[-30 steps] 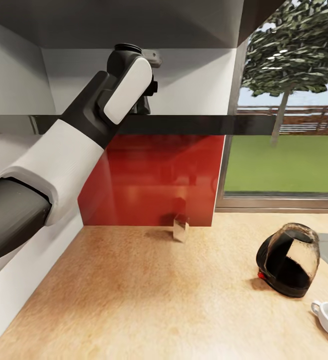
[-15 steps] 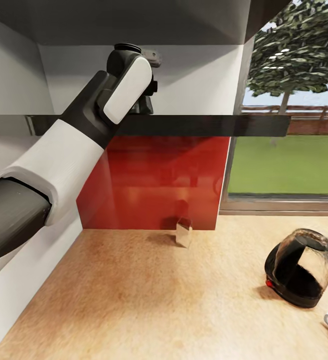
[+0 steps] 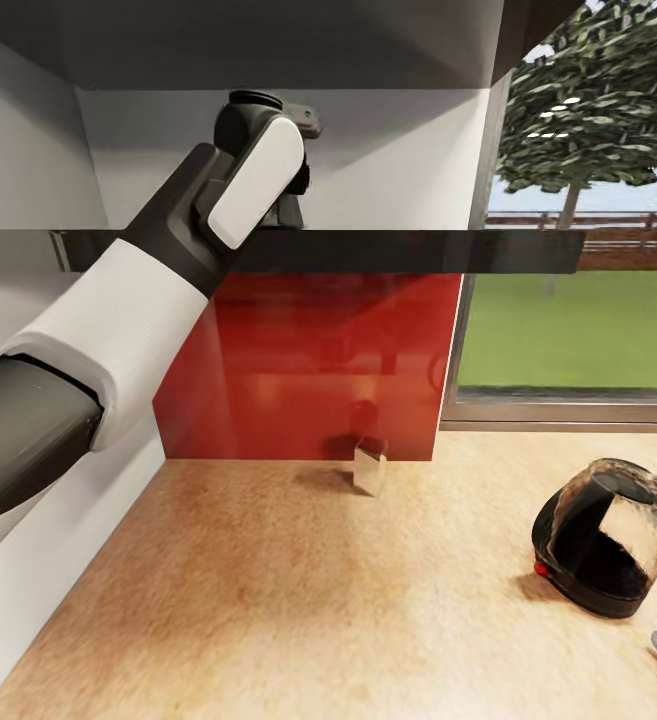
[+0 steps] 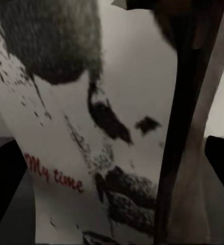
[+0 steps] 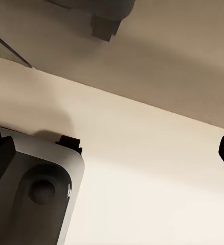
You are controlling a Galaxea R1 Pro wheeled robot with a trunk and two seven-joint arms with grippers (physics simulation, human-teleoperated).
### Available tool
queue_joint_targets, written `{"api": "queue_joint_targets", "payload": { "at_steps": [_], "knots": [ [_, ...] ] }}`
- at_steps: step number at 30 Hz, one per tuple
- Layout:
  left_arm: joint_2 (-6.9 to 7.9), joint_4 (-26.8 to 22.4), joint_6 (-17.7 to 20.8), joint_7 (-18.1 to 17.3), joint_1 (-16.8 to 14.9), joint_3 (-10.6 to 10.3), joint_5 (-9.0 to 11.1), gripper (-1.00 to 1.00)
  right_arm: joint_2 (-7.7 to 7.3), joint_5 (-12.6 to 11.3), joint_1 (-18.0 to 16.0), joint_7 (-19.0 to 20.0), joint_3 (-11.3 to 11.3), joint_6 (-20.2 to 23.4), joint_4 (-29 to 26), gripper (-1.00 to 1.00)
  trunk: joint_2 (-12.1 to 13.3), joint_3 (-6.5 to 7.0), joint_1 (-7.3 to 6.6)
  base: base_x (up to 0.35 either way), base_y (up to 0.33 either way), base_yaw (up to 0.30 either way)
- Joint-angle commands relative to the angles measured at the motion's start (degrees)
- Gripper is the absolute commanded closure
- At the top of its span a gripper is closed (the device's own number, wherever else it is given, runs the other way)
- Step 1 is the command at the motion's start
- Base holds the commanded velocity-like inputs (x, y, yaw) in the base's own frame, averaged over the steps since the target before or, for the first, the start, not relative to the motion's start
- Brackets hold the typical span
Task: Set up a coffee station on the kitchen countertop: keep the coffee maker on the countertop, move the bottle of coffee from the kitchen shelf to the counter next to the coffee maker, place a paper coffee filter on top of the coffee maker, put the saucer next to the coffee maker with the coffee cup on the saucer, and place the electric kettle next to the coffee maker.
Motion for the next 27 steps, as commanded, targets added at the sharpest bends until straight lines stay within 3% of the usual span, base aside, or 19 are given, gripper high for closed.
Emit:
{"api": "queue_joint_targets", "payload": {
  "at_steps": [1, 15, 19, 27],
  "knots": [
    [0.00, 0.1, 0.1, 0.6, -0.1, -0.1, 0.4, 1.00, -0.01, 0.0, -0.1, 0.0, 0.2, -0.4, 0.2, -1.00, -0.1, -0.09, 0.01, 0.000, 0.000, 0.000],
    [0.00, -0.5, 0.1, 0.6, -0.1, 0.7, 0.4, 1.00, -0.01, 0.0, -0.1, 0.0, 0.2, -0.4, 0.2, -1.00, -0.1, -0.09, 0.01, 0.000, 0.000, 0.000],
    [0.00, -4.5, 0.4, 0.8, -0.1, 4.7, 0.4, 1.00, -0.01, 0.0, -0.1, 0.0, 0.2, -0.4, 0.2, -1.00, -0.1, -0.09, 0.01, 0.000, 0.000, 0.000],
    [0.00, -8.1, 0.6, 0.9, -0.1, 6.4, 0.4, 1.00, -0.01, 0.0, -0.1, 0.0, 0.2, -0.4, 0.2, -1.00, -0.1, -0.09, 0.01, -0.002, 0.000, 0.000]
  ]
}}
